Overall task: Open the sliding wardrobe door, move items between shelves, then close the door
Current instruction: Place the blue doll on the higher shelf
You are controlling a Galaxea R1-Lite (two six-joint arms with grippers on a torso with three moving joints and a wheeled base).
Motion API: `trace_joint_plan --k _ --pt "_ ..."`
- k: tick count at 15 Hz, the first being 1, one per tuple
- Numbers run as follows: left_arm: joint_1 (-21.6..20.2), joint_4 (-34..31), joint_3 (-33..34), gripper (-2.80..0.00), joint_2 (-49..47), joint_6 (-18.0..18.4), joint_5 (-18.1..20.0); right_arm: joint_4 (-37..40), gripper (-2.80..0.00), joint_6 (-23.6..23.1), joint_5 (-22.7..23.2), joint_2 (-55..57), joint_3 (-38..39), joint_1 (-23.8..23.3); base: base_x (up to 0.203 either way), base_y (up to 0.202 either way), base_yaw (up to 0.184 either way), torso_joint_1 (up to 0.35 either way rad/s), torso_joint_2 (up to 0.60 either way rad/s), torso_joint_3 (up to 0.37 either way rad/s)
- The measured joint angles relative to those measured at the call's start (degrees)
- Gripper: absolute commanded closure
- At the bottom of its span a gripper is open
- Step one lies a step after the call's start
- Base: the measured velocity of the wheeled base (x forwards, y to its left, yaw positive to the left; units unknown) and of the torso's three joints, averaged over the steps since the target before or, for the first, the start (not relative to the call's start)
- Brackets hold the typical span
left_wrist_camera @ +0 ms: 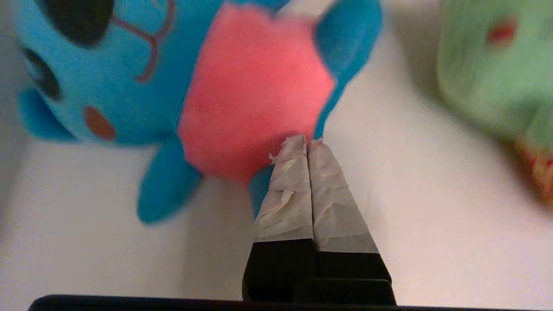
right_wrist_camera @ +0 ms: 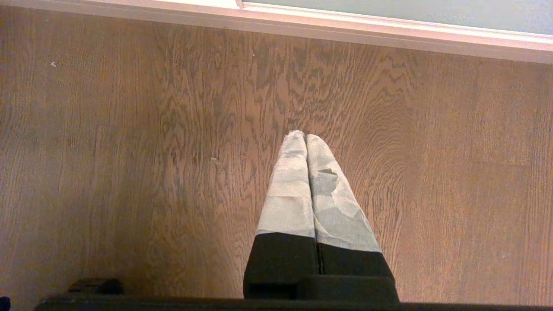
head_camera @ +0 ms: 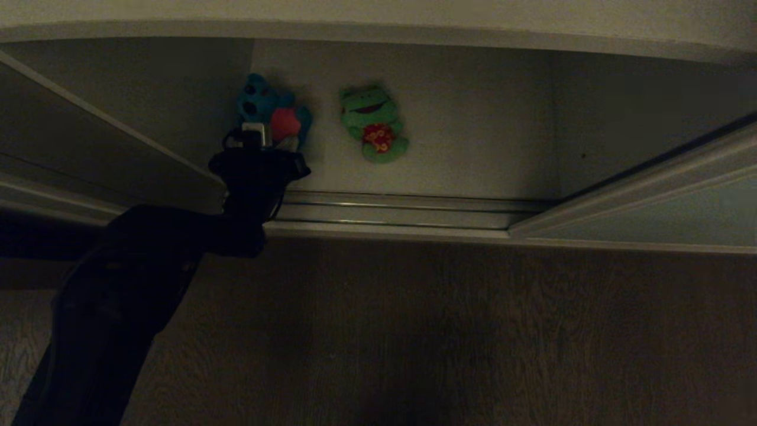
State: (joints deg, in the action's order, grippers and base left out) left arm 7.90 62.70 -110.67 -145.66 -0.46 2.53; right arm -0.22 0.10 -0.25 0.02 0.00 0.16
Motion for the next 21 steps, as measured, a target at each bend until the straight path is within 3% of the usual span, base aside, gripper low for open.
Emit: trace_joint_plan --k 14,20,21 --pt "5.2 -3.4 16.3 0.00 18.8 -0.9 -5.9 0.0 0.00 0.0 0.0 0.0 0.0 0.0 0.000 0.000 0.000 0.000 0.00 0.000" --pt "5.1 -3.8 12.3 0.00 15.0 -1.3 -10.6 0.0 0.00 0.0 0.0 0.0 0.0 0.0 0.000 0.000 0.000 0.000 0.00 0.000" --pt "5.0 -4.5 10.5 -2.80 13.6 -1.6 -11.0 0.0 0.00 0.0 0.0 0.0 0.0 0.0 0.000 0.000 0.000 0.000 0.00 0.000"
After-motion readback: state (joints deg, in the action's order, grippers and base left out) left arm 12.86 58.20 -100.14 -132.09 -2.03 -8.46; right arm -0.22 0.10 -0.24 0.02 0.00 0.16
